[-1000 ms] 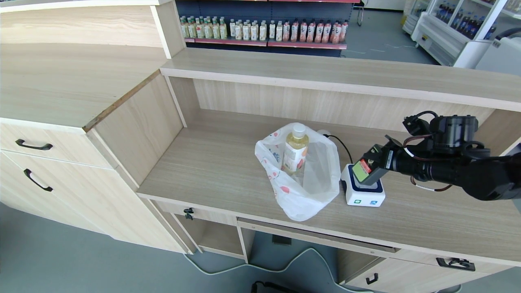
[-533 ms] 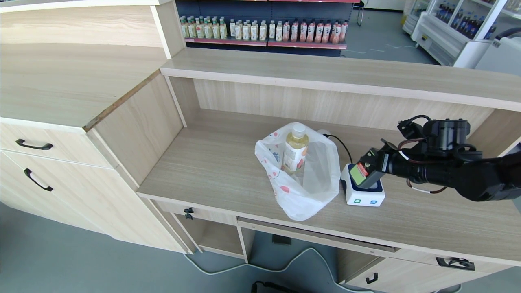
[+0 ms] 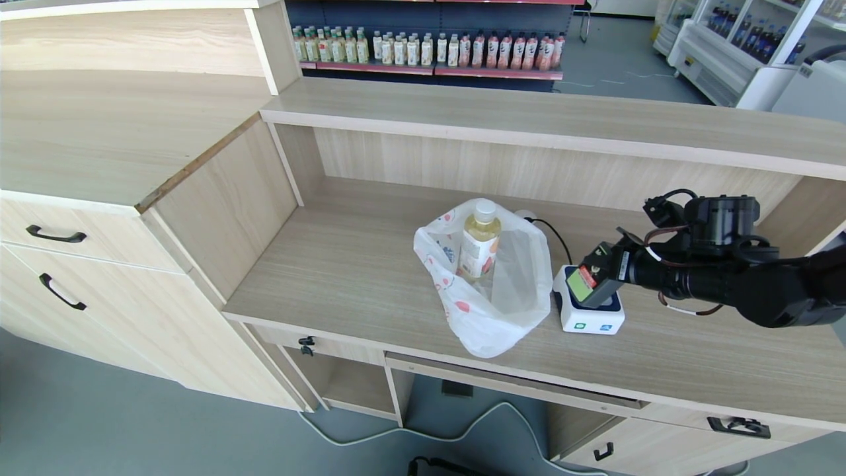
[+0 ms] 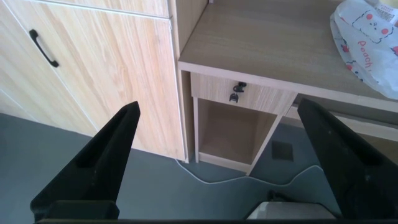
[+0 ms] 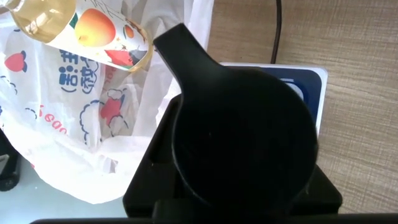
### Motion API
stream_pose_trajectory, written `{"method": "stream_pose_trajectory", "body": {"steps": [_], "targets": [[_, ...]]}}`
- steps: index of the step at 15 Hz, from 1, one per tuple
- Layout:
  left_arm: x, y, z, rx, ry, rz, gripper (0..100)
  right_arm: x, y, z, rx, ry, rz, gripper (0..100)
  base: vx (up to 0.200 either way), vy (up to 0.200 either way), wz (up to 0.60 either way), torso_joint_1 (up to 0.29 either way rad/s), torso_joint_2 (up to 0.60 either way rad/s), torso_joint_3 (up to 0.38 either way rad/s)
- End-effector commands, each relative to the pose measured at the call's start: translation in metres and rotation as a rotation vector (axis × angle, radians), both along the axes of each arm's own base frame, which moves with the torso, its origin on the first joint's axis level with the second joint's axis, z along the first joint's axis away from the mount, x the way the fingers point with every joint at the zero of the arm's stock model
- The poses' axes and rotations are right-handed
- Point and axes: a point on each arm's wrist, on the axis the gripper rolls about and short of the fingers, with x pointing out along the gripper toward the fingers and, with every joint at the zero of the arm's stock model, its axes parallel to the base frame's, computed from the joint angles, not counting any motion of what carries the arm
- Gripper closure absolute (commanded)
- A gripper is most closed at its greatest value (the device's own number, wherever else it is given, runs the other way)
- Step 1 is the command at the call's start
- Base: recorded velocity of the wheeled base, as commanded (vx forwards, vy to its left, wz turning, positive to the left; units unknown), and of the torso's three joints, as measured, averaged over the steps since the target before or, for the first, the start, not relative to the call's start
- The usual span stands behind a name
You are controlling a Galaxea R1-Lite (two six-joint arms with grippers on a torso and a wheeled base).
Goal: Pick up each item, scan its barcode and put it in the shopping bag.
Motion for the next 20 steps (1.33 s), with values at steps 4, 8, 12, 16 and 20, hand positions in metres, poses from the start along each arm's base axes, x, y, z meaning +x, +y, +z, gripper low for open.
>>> {"method": "stream_pose_trajectory", "body": {"steps": [4,8,12,16,20], "targets": [[0.0,0.0,0.0,0.001,-0.001,0.0,0,0.007,0.004,-0.001,0.002,-0.006,0.009,100,0.0,0.0,0.0,0.0,0.0,0.0],[0.0,0.0,0.0,-0.001,-0.001,0.001,0,0.012,0.008,-0.001,0.005,-0.011,0.018,100,0.0,0.0,0.0,0.0,0.0,0.0],[0.0,0.0,0.0,-0.001,-0.001,0.0,0,0.015,0.011,-0.001,0.006,-0.015,0.025,100,0.0,0.0,0.0,0.0,0.0,0.0],[0.0,0.0,0.0,-0.001,-0.001,0.001,0,-0.011,0.008,0.041,0.005,-0.115,0.025,100,0.0,0.0,0.0,0.0,0.0,0.0],[0.0,0.0,0.0,-0.001,-0.001,0.001,0,-0.1,-0.024,0.083,-0.22,-0.294,-0.006,100,0.0,0.0,0.0,0.0,0.0,0.0]]}}
